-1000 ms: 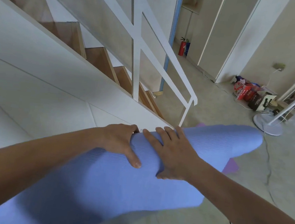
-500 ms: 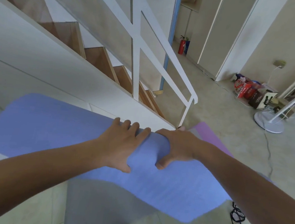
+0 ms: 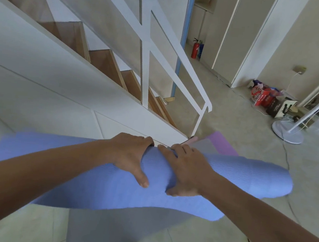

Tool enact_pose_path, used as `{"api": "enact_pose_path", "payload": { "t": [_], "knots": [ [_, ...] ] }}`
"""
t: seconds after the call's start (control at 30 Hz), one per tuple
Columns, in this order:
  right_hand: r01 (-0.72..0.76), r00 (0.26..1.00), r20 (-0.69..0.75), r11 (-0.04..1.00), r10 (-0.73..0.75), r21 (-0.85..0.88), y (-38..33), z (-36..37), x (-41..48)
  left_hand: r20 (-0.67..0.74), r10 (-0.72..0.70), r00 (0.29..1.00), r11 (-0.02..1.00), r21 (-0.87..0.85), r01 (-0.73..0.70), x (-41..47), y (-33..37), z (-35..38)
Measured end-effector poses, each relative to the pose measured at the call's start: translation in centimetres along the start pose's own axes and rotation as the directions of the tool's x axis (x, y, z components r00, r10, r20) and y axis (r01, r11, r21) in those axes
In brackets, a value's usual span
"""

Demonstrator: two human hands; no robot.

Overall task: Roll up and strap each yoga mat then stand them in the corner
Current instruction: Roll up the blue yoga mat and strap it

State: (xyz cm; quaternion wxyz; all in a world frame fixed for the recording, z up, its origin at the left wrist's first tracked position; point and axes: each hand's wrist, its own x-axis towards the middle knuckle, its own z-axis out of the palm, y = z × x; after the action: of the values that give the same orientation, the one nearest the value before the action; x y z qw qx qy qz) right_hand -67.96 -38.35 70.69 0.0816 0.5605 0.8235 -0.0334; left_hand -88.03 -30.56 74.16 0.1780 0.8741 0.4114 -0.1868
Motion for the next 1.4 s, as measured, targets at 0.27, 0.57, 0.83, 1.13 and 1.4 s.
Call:
{"api": "enact_pose_path", "payload": {
  "t": [0.27, 0.57, 0.83, 1.13, 1.4],
  "knots": [
    [-0.213, 0.977, 0.070, 0.876, 0.203, 0.433, 2.0, -0.7, 2.4, -0.484, 0.253, 0.838, 0.857, 0.514, 0.038, -0.6, -1.2, 2.8],
    [-0.379, 0.904, -0.025, 0.825, 0.428, 0.419, 1.6, -2.1, 5.7, -0.763, 0.034, 0.645, 0.915, 0.283, 0.288, 2.3, -4.1, 1.1],
    [-0.428, 0.700, -0.451, 0.830, 0.554, 0.357, 0.1, -2.9, 9.5, -0.690, -0.609, 0.391, 0.688, -0.705, -0.173, 4.7, -2.2, -2.2],
    [-0.257, 0.606, -0.669, 0.902, 0.431, 0.347, -0.4, 1.3, 9.9, -0.283, -0.697, 0.659, -0.268, -0.750, -0.605, 3.4, -4.9, -2.8],
    [-0.010, 0.974, -0.021, 0.136, 0.225, 0.991, -1.4, -0.6, 13.5, -0.521, -0.739, 0.428, 0.167, -0.756, -0.633, 5.7, -6.5, 4.1]
  ]
}}
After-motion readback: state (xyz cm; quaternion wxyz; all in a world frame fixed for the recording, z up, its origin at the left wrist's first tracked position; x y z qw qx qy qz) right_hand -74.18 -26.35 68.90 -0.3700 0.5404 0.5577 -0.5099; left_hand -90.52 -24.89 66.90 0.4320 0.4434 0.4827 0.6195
